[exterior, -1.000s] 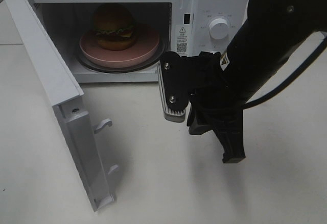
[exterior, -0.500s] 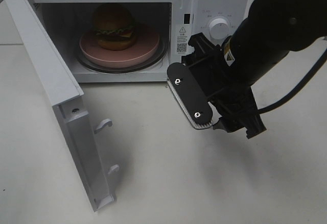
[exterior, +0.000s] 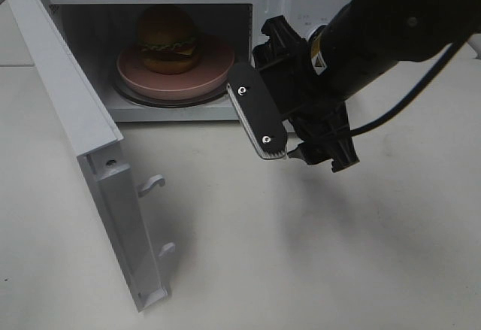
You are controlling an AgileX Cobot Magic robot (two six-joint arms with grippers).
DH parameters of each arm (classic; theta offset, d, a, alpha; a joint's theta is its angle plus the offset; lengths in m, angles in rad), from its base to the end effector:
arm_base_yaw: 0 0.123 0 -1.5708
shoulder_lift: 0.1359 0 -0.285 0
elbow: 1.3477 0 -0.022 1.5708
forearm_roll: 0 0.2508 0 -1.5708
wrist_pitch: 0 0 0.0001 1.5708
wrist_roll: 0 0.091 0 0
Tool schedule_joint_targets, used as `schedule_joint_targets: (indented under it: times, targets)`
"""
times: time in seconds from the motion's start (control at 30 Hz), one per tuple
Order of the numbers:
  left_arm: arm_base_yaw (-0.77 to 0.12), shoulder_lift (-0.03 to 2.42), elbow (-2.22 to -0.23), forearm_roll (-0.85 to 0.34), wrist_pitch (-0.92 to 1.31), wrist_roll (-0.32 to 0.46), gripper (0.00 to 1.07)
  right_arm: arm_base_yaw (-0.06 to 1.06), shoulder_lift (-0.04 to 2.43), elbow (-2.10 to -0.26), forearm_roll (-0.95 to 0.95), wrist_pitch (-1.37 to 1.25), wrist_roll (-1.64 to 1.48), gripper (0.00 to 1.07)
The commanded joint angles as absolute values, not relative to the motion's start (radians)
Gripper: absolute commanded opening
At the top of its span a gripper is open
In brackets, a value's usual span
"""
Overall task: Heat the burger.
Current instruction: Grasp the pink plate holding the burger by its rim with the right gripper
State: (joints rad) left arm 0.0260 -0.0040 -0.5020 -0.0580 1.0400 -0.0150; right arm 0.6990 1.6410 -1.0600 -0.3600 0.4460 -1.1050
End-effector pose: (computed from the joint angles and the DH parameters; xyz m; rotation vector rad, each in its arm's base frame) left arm -0.0048 -0.0047 0.2796 -0.0392 2.0164 -0.0621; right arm 0.2725 0.2110 0.2312 -2.1895 1.2861 -0.4909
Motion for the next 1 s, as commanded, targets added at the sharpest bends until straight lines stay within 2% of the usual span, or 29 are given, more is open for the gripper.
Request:
schedule_joint_targets:
  times: [0.03, 1.0]
  targets:
    - [0.027, -0.025, -0.499, -0.059, 1.036, -0.02, 0.98, 0.699, 1.673, -1.099, -0.365, 0.432, -1.093, 0.86]
    - [0.027, -0.025, -0.499, -0.059, 1.036, -0.02, 0.98, 0.699, 2.084, -1.552, -0.36, 0.376, -1.029, 0.83]
